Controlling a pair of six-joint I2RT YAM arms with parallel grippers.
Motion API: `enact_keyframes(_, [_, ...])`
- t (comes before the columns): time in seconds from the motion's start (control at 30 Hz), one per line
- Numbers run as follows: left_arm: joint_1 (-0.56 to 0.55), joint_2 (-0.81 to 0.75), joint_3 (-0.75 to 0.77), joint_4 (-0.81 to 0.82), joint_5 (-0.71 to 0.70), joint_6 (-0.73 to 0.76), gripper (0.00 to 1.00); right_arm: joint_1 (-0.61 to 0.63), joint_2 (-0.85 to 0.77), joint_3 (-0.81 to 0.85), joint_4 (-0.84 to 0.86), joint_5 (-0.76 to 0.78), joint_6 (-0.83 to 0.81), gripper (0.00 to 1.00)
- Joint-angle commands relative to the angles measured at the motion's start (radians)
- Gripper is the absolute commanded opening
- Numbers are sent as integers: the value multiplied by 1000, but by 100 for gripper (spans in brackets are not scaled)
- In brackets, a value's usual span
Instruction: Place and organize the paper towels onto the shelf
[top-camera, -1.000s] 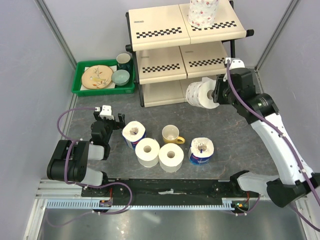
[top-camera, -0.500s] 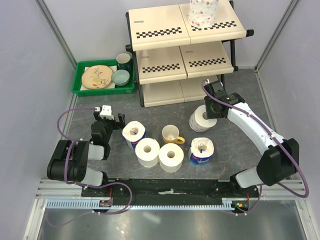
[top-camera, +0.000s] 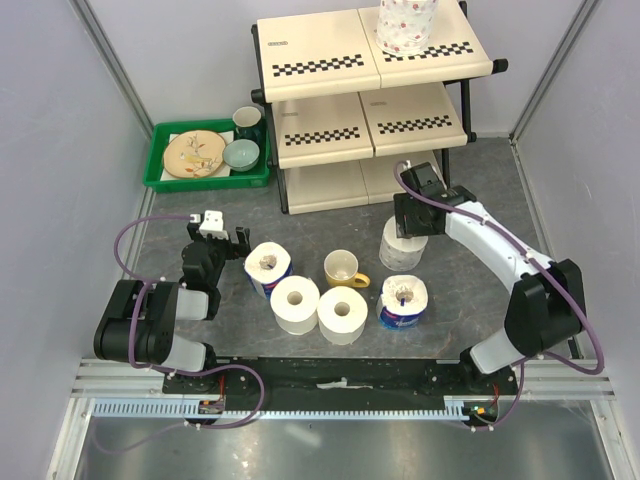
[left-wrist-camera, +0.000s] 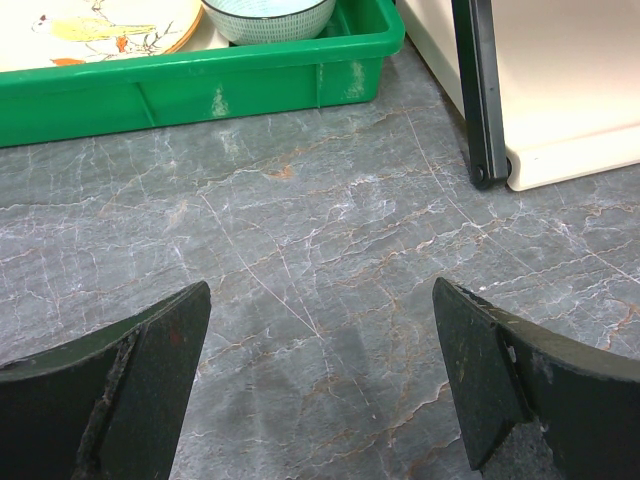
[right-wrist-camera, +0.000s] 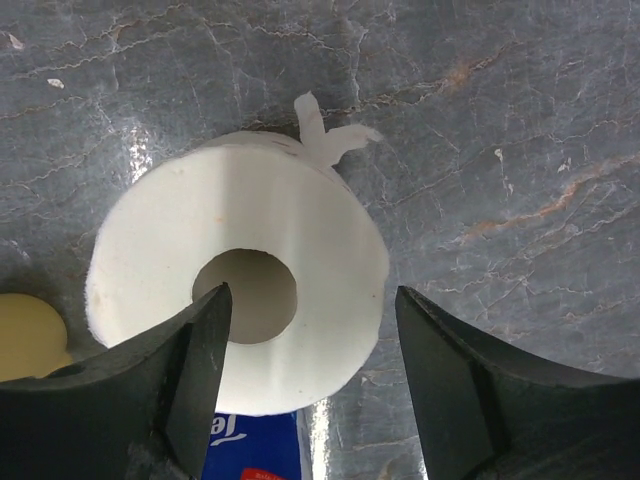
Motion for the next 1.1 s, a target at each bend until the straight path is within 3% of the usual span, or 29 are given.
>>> enact_keyframes(0.0, [1,-9,9,38,10,21,100,-1,-66,-35,71,7,21,75])
enact_keyframes(0.6, [1,-9,9,40,12,19,100,0,-365,-420,459,104,155,68])
enact_keyframes(1.07, [1,-8,9,40,12,19,100,0,-390,-528,584,104,155,68])
